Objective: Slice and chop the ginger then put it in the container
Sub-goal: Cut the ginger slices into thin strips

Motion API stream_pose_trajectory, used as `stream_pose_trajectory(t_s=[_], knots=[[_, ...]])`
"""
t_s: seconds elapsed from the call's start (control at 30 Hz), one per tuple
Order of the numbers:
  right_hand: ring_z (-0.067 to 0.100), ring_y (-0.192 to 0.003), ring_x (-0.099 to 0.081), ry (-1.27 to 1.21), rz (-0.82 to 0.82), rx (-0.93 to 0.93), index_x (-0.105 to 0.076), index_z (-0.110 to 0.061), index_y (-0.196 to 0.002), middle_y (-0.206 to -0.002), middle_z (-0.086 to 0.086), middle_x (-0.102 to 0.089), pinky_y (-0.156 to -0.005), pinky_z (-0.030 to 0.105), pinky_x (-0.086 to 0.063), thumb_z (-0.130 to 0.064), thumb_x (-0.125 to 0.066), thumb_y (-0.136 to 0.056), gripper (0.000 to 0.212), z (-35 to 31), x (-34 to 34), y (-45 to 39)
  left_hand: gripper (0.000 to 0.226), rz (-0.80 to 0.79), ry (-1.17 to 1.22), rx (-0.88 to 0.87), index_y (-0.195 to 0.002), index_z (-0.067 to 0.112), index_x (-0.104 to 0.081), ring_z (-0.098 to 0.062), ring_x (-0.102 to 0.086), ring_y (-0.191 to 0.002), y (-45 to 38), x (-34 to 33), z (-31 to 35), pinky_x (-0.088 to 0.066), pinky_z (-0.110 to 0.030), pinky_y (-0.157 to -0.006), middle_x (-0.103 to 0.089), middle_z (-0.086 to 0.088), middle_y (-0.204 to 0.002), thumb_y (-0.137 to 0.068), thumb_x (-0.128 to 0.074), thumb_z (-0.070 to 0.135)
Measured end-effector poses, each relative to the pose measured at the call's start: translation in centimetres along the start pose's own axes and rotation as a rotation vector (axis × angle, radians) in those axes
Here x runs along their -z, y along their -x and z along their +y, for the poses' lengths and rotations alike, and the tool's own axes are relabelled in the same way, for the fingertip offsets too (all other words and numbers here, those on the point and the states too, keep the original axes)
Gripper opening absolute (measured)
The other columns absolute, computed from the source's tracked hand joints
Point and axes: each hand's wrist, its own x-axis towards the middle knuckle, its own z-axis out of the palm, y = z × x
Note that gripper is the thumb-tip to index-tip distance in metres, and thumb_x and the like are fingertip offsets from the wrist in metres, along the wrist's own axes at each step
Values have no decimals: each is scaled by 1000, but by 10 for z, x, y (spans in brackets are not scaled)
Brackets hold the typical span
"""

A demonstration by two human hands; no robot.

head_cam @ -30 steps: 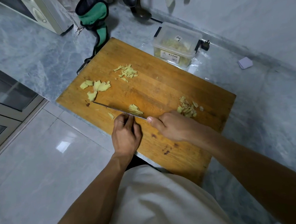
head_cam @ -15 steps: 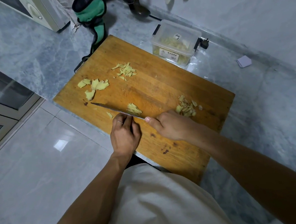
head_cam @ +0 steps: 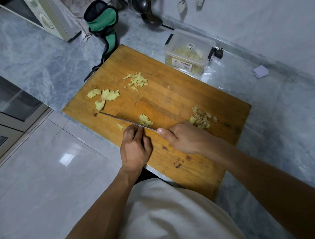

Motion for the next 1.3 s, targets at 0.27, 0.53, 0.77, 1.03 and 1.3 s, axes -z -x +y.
stream_pose_trajectory(t_s=[0.27,0.53,0.77,1.03,1.3], knots=[[16,-57,-43,-21,1,-5,-41,-22,-58,-62,3,-44,-62,35,-39,-60,-25,-104,62,-2,-2,0,31,-22,26,60,-110,-2,-70,-27,-52,-111,1,-4,-1,-52,-32,-70,-62,-17,-110,-88,-52,11],[14,-53,-45,-49,9,15,-43,-19,-56,-56,-2,-46,-60,31,-35,-56,-27,-106,64,-5,-1,-3,30,-29,34,68,-111,-3,-69,-25,-51,-111,1,-3,1,-52,-32,-73,-63,-16,-112,-86,-57,7],[20,-51,-48,-51,14,12,-42,-14,-54,-54,3,-47,-57,33,-38,-56,-26,-105,68,-8,-1,-5,33,-18,46,60,-109,-5,-70,-25,-51,-110,0,-2,0,-52,-32,-74,-64,-18,-109,-88,-51,13],[27,-59,-57,-69,-1,-22,-48,-11,-57,-56,7,-51,-65,41,-49,-59,-25,-105,71,-11,-4,-10,36,-41,61,100,-109,-3,-71,-25,-52,-111,-1,-1,1,-51,-31,-74,-64,-16,-109,-89,-48,17],[22,-58,-53,-120,42,-30,-46,-15,-56,-59,4,-51,-58,35,-41,-58,-29,-105,67,-11,-12,-1,32,-80,130,153,-111,-1,-71,-27,-55,-112,-4,8,1,-44,-26,-87,-66,-13,-114,-89,-53,13]])
